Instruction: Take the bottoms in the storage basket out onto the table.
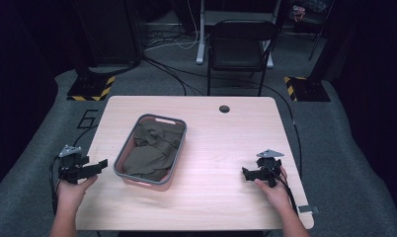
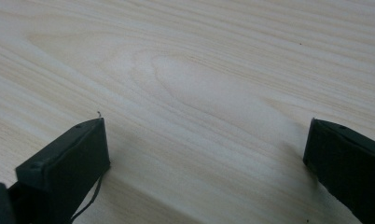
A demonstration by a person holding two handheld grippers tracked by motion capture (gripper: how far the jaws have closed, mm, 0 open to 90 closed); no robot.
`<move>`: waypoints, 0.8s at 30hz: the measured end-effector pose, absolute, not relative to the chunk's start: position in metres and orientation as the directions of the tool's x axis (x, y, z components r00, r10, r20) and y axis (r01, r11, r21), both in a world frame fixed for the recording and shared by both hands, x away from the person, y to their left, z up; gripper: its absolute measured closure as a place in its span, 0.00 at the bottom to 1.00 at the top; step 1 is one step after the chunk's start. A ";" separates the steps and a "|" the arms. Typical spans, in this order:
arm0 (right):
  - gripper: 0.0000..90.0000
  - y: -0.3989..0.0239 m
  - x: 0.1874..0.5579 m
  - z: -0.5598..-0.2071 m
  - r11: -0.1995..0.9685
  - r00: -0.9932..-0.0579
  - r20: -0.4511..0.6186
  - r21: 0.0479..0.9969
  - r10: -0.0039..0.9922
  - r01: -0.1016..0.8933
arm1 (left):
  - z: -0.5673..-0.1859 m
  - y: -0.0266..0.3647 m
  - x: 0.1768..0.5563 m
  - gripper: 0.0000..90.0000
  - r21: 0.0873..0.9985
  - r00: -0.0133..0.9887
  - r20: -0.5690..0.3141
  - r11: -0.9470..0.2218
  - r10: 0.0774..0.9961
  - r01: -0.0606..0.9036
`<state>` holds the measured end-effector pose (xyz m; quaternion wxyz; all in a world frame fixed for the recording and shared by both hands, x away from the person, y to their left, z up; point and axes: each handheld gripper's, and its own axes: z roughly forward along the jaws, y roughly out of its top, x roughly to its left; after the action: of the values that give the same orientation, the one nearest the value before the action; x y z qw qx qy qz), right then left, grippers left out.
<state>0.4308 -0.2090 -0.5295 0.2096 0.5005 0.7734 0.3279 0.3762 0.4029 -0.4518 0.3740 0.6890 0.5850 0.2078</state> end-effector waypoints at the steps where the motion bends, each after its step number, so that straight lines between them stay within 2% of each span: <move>1: 0.00 -0.209 0.431 -0.529 0.284 -0.411 0.004 0.717 0.912 0.636 | -0.451 0.401 0.376 0.21 0.761 0.233 -0.154 -0.035 0.960 0.647; 10: 0.00 -0.209 0.431 -0.529 0.284 -0.411 0.004 0.717 0.912 0.636 | -0.443 0.390 0.379 0.16 0.761 0.260 -0.171 -0.040 0.951 0.648; 24: 0.00 -0.209 0.431 -0.529 0.284 -0.411 0.004 0.717 0.912 0.636 | -0.438 0.376 0.391 0.17 0.754 0.261 -0.165 -0.048 0.951 0.655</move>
<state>0.4308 -0.2090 -0.5295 0.2097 0.5004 0.7733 0.3280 0.3906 0.3760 -0.4381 0.3798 0.6972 0.5758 0.1951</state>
